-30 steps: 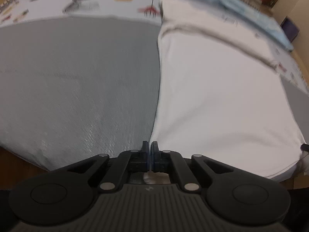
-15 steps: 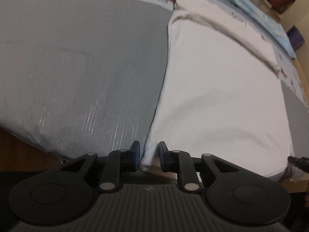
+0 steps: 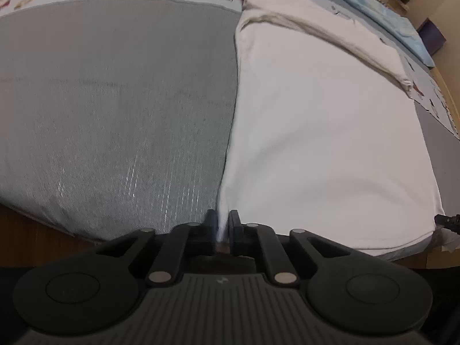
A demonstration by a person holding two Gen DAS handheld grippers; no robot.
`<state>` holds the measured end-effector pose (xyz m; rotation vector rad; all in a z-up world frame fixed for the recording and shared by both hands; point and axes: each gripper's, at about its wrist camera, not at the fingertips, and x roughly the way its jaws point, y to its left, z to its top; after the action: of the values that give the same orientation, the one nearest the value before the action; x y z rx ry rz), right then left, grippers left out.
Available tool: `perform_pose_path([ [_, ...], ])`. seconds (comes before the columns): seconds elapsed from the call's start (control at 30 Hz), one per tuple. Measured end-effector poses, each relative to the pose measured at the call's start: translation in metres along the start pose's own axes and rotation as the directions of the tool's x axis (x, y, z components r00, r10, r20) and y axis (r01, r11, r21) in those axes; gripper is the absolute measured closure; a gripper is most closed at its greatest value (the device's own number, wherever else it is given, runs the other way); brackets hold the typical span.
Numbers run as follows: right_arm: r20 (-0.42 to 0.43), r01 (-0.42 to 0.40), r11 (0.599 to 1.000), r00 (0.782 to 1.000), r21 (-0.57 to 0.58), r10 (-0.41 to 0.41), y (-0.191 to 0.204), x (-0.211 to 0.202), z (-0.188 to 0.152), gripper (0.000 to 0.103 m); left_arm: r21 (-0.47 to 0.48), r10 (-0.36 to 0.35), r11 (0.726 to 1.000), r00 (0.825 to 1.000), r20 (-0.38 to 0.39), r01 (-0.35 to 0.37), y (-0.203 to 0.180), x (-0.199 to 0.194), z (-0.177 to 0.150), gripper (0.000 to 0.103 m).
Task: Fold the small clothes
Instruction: 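Grasp the hem of the folded shirt with both grippers, then lift the hem with both grippers and fold it toward the collar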
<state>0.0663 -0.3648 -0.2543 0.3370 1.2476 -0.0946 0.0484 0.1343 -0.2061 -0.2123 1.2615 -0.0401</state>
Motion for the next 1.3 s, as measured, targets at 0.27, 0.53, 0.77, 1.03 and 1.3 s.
perform_pose_path([
  [0.27, 0.008, 0.01, 1.0, 1.0, -0.021, -0.01, 0.001, 0.002, -0.001, 0.094, 0.007, 0.015, 1.0, 1.0, 0.0, -0.015, 0.001, 0.0, -0.003, 0.092],
  [0.53, 0.015, 0.017, 0.999, 1.0, -0.028, -0.017, 0.004, 0.002, -0.004, 0.094, 0.012, 0.018, 1.0, 1.0, 0.001, -0.018, 0.0, 0.001, -0.002, 0.092],
  [0.77, 0.024, 0.014, 1.0, 1.0, -0.023, -0.013, 0.004, 0.0, -0.005, 0.095, 0.027, 0.021, 0.999, 1.0, 0.007, -0.021, -0.003, 0.0, -0.004, 0.095],
  [1.03, 0.153, -0.039, 0.999, 0.987, -0.008, 0.04, 0.003, -0.025, -0.004, 0.096, 0.026, 0.015, 1.0, 0.993, 0.116, -0.018, -0.006, -0.026, 0.001, 0.097],
  [1.3, 0.301, -0.193, 0.978, 0.94, 0.083, 0.159, 0.0, -0.097, 0.003, 0.097, 0.061, -0.06, 0.997, 0.958, 0.282, 0.045, -0.014, -0.084, 0.0, 0.097],
])
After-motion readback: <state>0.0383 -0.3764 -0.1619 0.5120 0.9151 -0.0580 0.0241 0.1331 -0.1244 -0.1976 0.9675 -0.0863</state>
